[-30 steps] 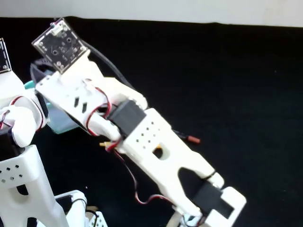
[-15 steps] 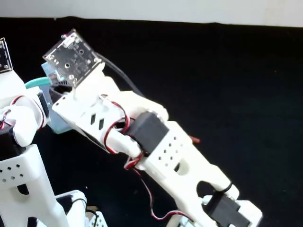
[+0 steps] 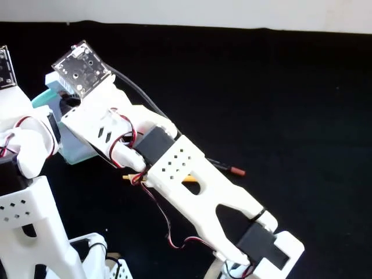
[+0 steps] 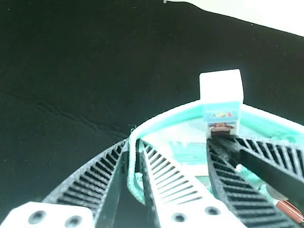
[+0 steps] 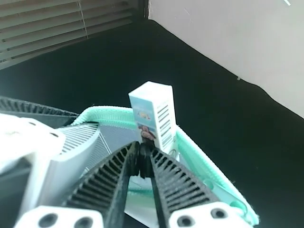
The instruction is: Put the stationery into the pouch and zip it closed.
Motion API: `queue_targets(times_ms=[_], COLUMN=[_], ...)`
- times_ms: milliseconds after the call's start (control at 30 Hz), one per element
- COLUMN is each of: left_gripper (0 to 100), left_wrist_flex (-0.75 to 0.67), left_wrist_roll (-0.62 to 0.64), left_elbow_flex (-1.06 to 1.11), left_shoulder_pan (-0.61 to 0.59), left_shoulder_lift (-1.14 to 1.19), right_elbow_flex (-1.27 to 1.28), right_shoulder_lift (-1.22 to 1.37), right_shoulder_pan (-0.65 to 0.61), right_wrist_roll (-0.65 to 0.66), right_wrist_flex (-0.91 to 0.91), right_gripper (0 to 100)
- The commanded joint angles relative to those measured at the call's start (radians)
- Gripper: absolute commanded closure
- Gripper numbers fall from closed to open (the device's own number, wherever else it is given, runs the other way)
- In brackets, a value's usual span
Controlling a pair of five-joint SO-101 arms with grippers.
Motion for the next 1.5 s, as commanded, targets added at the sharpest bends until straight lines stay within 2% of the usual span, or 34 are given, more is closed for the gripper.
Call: queue_targets(times_ms=[0, 367, 500, 700, 767, 900, 1000, 1133, 1333, 1467], left_gripper=[99, 99, 99, 99, 99, 99, 99, 99, 99, 99], left_wrist_flex=[0.005, -0.002, -0.002, 0.002, 0.002, 0.0, -0.002, -0.002, -0.002, -0.002], left_wrist_roll=[-0.008, -0.008, -0.008, -0.008, -0.008, -0.008, -0.008, -0.008, -0.008, -0.008], left_elbow_flex=[0.015, 0.015, 0.015, 0.015, 0.015, 0.015, 0.015, 0.015, 0.015, 0.015], left_shoulder_pan=[-0.005, -0.005, -0.005, -0.005, -0.005, -0.005, -0.005, -0.005, -0.005, -0.005], left_shoulder_lift=[0.021, 0.022, 0.022, 0.021, 0.021, 0.021, 0.021, 0.021, 0.021, 0.022], right_elbow_flex=[-0.005, -0.005, -0.005, 0.002, 0.005, 0.002, 0.007, 0.145, 0.49, 0.71], right_shoulder_lift=[-0.001, -0.249, -0.306, -0.321, -0.326, -0.331, -0.329, -0.331, -0.421, -0.547], right_shoulder_pan=[0.035, -0.005, -0.065, -0.071, -0.033, 0.143, 0.254, 0.312, 0.321, 0.314], right_wrist_roll=[0.002, -0.003, 0.002, 0.002, 0.003, 0.005, 0.103, 0.278, 0.43, 0.493], right_wrist_flex=[-0.016, 0.208, 0.283, 0.3, 0.303, 0.381, 0.518, 0.679, 0.631, 0.568], right_gripper=[99.2, 99.2, 99.2, 99.2, 99.2, 99.2, 98.4, 89.6, 74.8, 73.1])
